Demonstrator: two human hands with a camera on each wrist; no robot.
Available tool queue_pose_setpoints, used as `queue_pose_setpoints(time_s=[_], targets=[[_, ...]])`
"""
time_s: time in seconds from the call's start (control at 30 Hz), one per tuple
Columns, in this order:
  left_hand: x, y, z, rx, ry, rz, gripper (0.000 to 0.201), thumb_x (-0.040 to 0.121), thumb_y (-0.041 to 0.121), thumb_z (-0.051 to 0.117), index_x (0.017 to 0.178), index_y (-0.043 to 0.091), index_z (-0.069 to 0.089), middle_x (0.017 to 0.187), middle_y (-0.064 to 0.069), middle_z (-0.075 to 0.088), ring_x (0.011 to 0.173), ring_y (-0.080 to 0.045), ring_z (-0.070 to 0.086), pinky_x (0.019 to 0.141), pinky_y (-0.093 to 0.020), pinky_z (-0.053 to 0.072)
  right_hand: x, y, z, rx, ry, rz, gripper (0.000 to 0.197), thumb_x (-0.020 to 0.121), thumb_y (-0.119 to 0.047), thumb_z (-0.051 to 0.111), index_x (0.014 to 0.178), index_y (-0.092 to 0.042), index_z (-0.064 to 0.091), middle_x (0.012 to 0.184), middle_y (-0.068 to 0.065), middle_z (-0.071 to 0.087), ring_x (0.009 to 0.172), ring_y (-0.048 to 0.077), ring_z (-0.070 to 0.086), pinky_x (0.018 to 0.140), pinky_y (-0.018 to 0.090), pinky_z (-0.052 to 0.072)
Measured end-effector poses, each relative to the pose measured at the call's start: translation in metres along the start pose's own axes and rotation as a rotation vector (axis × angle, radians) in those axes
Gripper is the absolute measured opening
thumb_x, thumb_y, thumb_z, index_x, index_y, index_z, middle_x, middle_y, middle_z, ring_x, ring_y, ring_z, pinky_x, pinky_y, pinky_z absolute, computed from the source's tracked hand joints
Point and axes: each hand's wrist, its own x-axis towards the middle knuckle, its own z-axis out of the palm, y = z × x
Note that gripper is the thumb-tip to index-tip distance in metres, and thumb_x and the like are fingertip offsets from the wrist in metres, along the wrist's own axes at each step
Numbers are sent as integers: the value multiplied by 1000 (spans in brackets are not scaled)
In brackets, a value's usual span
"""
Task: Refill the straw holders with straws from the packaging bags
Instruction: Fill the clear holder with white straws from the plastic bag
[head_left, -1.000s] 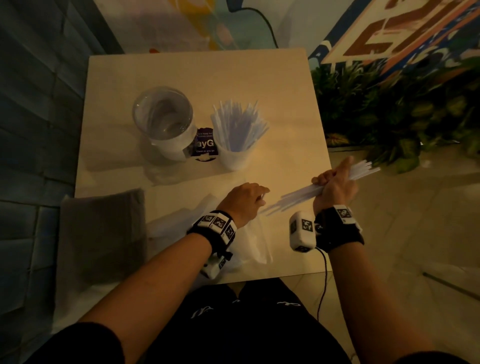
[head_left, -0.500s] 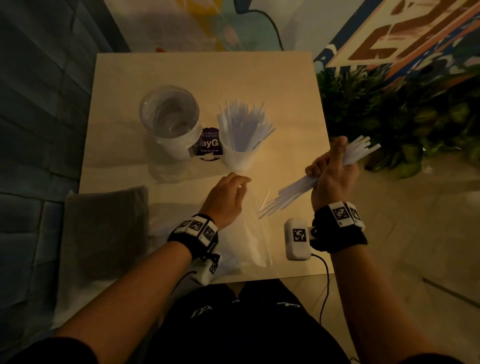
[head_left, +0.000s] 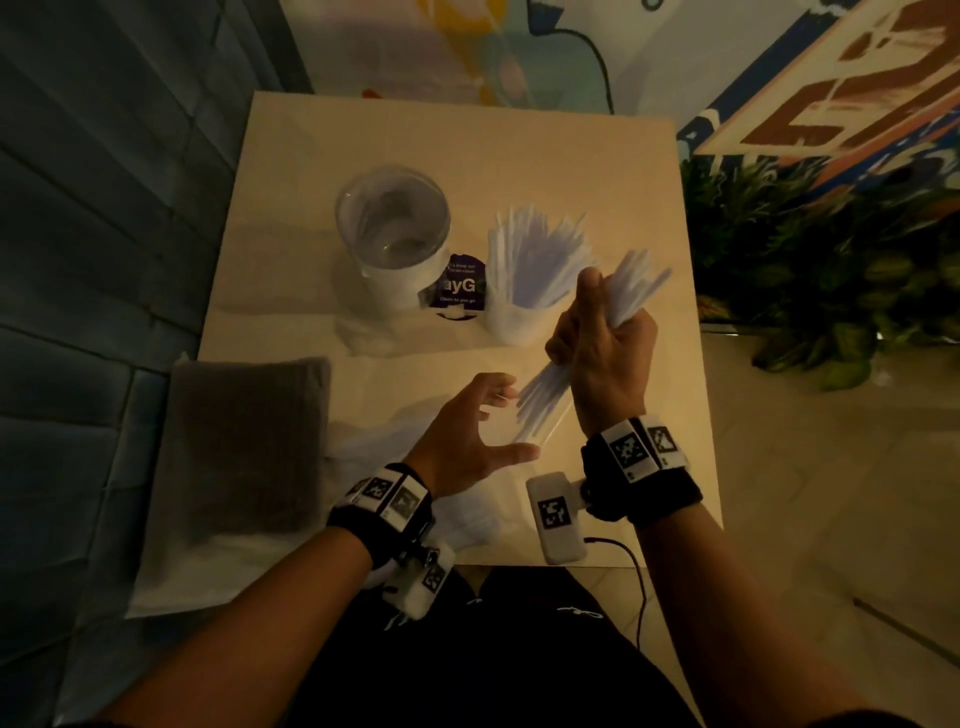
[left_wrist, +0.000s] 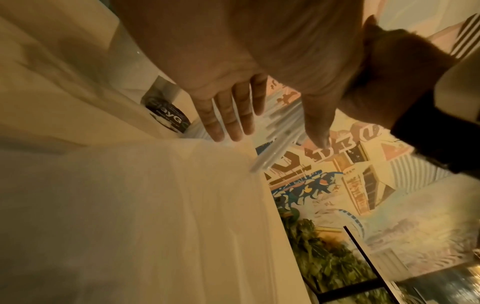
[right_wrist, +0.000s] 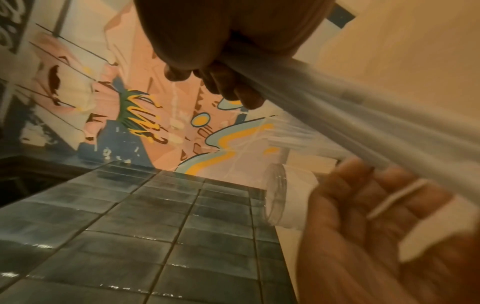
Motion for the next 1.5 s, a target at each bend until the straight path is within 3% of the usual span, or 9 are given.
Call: queue_pose_setpoints(time_s=[0.23,0.4,0.57,0.67,0.77,0.97,1.17,1.37,1.5], targets=[[-9,4,-16,-56,64,74,99,59,53,87,141,25,38,138,14,49,129,-1,45,110,-35,40,2,-35,8,109,-47,-142,33,103,-24,48,70,-19,49,50,-8,38,44,10,34,47,25,32],[-14,26,-25,24,100,82,94,62,47,88,139,31,36,142,19,41,124,3,40,102,-16,35,-7,-23,23,101,-104,-47,36,103,-23,46,67,-18,46,50,-8,37,44,10,32,45,26,29],[-8,46,-25,-17,47,-2,48,79,34,79,120,29,54,101,20,63,89,11,59,77,-9,47,-20,2,37,123,-187,77,35,101,-29,49,71,-14,41,49,-7,34,41,11,31,43,23,30],[-6,50,-23,19,92,-8,9,90,22,68,86,16,65,64,9,63,56,-3,58,55,-20,42,-26,12,40,90,-245,103,29,100,-28,52,74,-15,48,52,-1,40,44,17,38,46,29,37],[-9,48,-22,32,123,-38,27,95,28,61,87,2,65,73,-17,66,63,-26,58,57,-39,43,-25,11,38,-59,-311,19,25,101,-21,53,77,-14,55,57,11,49,50,26,50,52,41,48],[-14,35,-31,-10,70,-102,47,95,38,60,60,18,36,56,3,37,53,-13,31,57,-30,27,4,-15,23,-215,-293,-230,21,101,-14,53,114,2,49,83,15,65,68,29,68,63,39,58],[-14,29,-35,-1,44,-115,48,92,44,61,59,18,39,54,2,39,52,-13,35,57,-28,31,10,-7,20,-598,-533,-305,51,104,-41,28,105,-8,67,99,3,70,91,13,68,82,39,57],[-16,29,-43,-359,145,-221,51,66,61,73,67,14,53,53,-2,49,53,-20,43,55,-33,38,8,3,17,-367,-524,-160,47,105,-40,26,148,-24,38,140,-3,53,123,15,58,100,39,51],[-16,47,-62,-696,332,76,33,91,38,66,72,17,49,52,1,40,47,-14,39,52,-27,41,-5,33,15,-232,-418,152,52,104,-50,20,142,-24,46,131,1,61,109,24,66,95,51,53]])
